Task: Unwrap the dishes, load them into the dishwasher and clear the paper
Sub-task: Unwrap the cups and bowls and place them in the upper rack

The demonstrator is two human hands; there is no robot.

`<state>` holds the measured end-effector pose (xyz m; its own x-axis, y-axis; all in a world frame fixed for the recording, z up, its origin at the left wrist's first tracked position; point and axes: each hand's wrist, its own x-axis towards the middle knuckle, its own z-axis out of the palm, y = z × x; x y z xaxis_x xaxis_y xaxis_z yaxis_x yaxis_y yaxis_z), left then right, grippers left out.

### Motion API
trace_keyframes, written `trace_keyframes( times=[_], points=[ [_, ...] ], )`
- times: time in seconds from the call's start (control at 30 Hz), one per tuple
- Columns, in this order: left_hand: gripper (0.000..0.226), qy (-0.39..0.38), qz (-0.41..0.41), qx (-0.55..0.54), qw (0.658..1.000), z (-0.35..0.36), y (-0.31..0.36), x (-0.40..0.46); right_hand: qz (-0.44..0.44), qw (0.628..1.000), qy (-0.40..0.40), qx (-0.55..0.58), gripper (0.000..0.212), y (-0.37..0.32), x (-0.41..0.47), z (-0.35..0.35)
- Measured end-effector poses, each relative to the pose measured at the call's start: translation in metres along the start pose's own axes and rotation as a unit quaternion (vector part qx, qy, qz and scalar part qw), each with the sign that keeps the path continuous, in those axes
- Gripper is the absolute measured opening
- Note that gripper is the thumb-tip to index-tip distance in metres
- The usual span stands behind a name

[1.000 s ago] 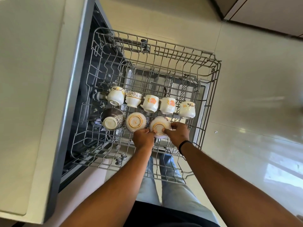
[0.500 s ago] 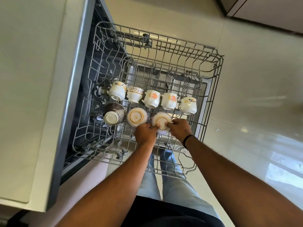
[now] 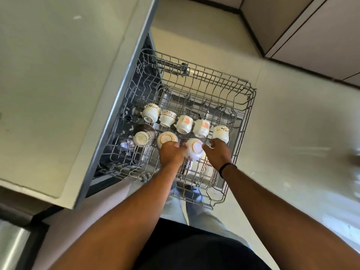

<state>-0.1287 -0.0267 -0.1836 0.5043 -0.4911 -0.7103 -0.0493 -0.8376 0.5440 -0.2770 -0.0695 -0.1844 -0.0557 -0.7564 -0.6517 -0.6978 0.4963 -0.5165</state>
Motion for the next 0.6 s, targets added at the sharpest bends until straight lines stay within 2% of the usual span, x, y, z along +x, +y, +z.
trace_keyframes(
  times=[0.13, 0.23, 0.3, 0.37, 0.43, 0.6],
  points=[
    [0.039, 0.010, 0.047, -0.012, 0.999, -0.020, 0.020, -0.019, -0.033, 0.999, -0.012, 0.021, 0.015, -0.018, -0.018, -0.016],
    [0.025, 0.012, 0.064, -0.039, 0.997, -0.032, 0.030, -0.036, -0.050, 0.998, -0.026, 0.017, 0.016, -0.028, -0.027, -0.024],
    [0.024, 0.005, 0.076, -0.069, 0.995, -0.039, 0.034, -0.048, -0.063, 0.997, -0.028, 0.036, 0.021, -0.040, -0.037, -0.029],
    [0.025, 0.007, 0.084, -0.094, 0.992, -0.048, 0.036, -0.056, -0.087, 0.994, -0.032, 0.048, 0.016, -0.057, -0.048, -0.030],
    [0.016, 0.024, 0.090, -0.117, 0.989, -0.062, 0.036, -0.065, -0.123, 0.990, -0.041, 0.062, 0.019, -0.074, -0.057, -0.028],
    [0.009, 0.079, 0.117, -0.157, 0.978, -0.116, 0.035, -0.082, -0.199, 0.972, -0.069, 0.109, 0.008, -0.130, -0.090, -0.019]
  ],
)
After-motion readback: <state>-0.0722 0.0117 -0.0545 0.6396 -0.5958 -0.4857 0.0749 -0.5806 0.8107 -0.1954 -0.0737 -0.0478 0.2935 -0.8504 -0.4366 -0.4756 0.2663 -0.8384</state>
